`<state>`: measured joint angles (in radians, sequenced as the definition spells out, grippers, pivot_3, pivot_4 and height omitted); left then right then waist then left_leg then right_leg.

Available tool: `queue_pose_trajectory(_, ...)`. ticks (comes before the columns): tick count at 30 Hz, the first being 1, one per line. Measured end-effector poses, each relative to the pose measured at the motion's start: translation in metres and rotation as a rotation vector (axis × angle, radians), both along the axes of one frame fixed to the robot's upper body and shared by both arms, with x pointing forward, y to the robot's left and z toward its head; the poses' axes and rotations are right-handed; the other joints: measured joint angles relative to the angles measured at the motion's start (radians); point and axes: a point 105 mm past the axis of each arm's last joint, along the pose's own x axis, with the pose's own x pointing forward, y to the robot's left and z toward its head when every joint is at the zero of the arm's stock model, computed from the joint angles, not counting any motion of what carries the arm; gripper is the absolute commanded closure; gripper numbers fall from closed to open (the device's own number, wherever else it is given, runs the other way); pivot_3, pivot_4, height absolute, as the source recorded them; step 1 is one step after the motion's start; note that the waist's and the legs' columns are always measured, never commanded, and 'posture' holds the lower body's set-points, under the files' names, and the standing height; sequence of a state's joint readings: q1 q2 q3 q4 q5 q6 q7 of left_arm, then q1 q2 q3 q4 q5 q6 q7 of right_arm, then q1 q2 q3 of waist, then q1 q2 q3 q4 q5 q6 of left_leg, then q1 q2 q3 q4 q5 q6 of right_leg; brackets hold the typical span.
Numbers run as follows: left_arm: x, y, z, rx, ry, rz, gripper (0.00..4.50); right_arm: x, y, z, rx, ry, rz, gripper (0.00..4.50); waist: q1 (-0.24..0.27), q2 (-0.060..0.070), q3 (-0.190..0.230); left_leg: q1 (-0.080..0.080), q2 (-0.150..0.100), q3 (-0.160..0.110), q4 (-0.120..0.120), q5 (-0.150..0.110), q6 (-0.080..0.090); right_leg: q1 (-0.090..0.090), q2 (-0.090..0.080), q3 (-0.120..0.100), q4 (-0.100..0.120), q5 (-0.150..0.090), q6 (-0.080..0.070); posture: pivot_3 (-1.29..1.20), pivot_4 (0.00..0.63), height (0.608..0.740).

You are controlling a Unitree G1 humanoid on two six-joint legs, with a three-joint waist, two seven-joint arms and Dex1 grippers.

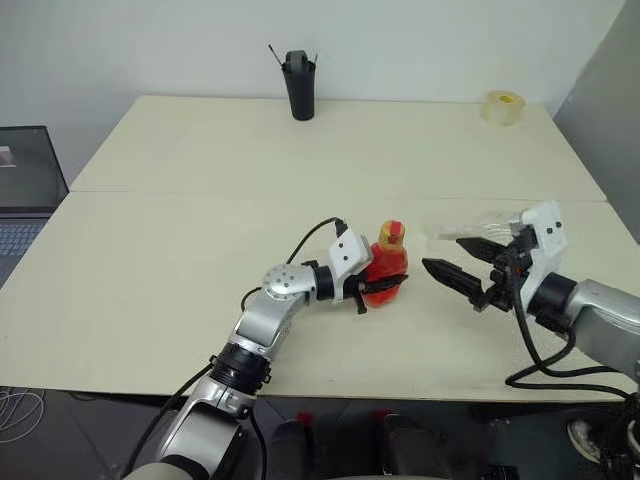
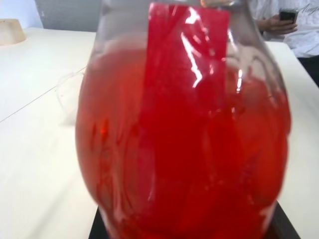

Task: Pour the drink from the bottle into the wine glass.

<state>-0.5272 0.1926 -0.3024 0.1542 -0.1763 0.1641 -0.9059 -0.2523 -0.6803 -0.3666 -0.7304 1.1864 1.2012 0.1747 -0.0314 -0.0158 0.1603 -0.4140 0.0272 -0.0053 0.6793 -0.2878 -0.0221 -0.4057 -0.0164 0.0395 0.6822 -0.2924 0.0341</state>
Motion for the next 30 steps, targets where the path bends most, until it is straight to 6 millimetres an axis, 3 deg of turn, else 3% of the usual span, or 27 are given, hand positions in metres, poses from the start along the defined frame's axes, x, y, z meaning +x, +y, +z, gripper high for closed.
queue_pose_trajectory(4,0.001,0.001,0.0,0.003,-0.002,0.004,3.4,-0.002,0.02,0.012,0.015,-0.04,0.097,0.05,0.0,0.0,0.0,0.0,0.0,0.001,0.0,0.0,0.0,0.0,0.0,0.0,0.0,0.0,0.0,0.0,0.15,0.74)
queue_pose_trajectory(8,0.002,0.003,0.001,0.001,-0.012,0.01,3.4,0.01,0.035,0.028,0.043,-0.102,0.101,0.05,0.003,0.0,0.0,-0.001,0.0,0.0,0.0,0.0,0.0,0.0,-0.001,0.0,0.0,0.0,0.0,0.0,0.15,0.74)
queue_pose_trajectory(15,0.002,0.002,0.005,-0.009,-0.056,0.021,3.4,0.021,0.052,0.02,0.086,-0.069,0.108,0.05,0.005,0.0,0.0,-0.001,0.0,-0.001,0.001,0.0,0.0,0.0,-0.002,0.0,-0.001,0.0,0.0,0.0,0.15,0.74)
queue_pose_trajectory(30,0.001,0.0,0.006,-0.013,-0.069,0.014,3.4,0.049,0.057,0.023,0.092,-0.098,0.056,0.05,0.005,0.0,0.0,-0.001,0.0,-0.001,0.001,0.0,0.0,0.0,-0.002,0.0,0.0,0.0,0.0,0.0,0.15,0.74)
